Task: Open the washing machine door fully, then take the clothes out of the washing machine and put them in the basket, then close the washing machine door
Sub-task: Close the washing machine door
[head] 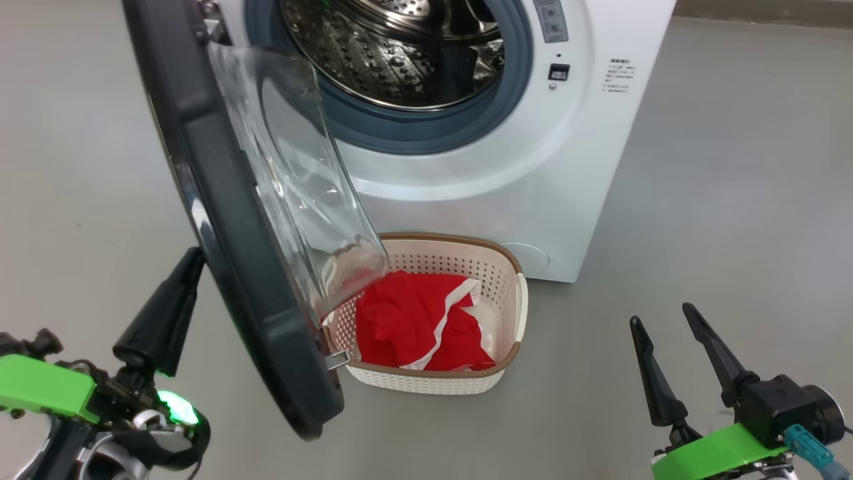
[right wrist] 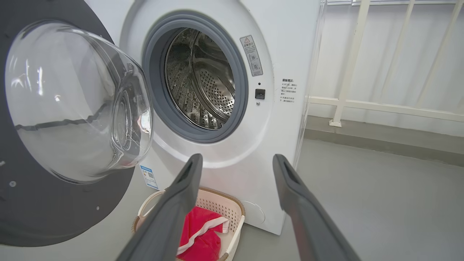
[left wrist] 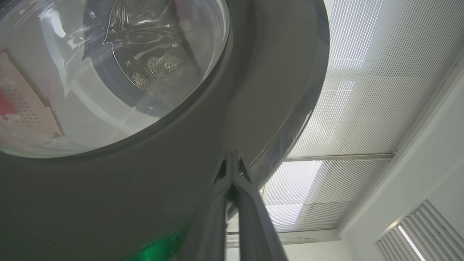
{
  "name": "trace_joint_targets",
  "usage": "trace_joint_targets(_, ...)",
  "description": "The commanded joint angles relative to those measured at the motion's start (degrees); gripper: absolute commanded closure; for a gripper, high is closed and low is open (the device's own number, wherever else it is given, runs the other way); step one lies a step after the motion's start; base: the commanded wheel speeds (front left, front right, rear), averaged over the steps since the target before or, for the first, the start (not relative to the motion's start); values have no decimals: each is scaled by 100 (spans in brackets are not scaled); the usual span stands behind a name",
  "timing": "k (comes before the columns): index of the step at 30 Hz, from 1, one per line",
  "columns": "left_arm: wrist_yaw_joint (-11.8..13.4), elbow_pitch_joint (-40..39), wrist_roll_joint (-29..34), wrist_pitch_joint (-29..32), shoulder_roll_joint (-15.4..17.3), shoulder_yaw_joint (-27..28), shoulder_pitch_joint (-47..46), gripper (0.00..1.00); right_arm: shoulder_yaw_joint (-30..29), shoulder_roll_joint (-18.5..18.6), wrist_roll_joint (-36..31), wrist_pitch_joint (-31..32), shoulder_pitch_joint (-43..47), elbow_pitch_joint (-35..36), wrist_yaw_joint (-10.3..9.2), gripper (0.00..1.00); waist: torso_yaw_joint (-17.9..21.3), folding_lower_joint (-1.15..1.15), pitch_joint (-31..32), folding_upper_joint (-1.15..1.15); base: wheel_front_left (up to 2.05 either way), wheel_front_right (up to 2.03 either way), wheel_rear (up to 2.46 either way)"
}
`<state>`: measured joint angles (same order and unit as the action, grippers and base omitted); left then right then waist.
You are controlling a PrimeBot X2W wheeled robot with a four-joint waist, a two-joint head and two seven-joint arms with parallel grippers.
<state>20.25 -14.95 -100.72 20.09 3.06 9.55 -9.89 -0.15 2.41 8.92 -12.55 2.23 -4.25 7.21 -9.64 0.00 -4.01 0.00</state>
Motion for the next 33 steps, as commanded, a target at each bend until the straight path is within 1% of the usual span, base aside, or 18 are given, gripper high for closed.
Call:
trace_joint_targets(1,40,-201,-14,44,91,68,-142,100,146,47,24,-54,-263,117,28,0,104,0,-66,0,0,0,0)
trace_joint_targets(5,28,-208,-39,19,66,-30,-200,100,156,47,39,-82,-316,93,28,0,251,0,-137,0,0,0,0)
trace_joint_targets(10,-16,-136,-250,-40,25,-100,-300,100,148,47,30,-109,-355,79,28,0,444,0,-221,0,0,0,0)
trace_joint_targets(13,-89,-114,-292,-81,14,-167,-379,100,142,47,20,-121,-387,84,28,0,562,0,-294,0,0,0,0)
trace_joint_targets(18,-280,-72,-311,-264,-2,-289,-595,100,146,47,13,-139,-435,82,28,0,754,0,-415,0,0,0,0)
trace_joint_targets(25,-399,73,-298,-489,-11,-542,-890,100,134,47,28,-170,-505,72,28,0,1040,0,-603,0,0,0,0)
trace_joint_targets(29,-411,175,-290,-612,-13,-605,-1053,100,136,47,43,-184,-525,63,28,0,1130,0,-689,0,0,0,0)
trace_joint_targets(33,-469,312,-432,-780,-16,-670,-1340,100,178,47,66,-203,-567,51,28,0,1223,0,-803,0,0,0,0)
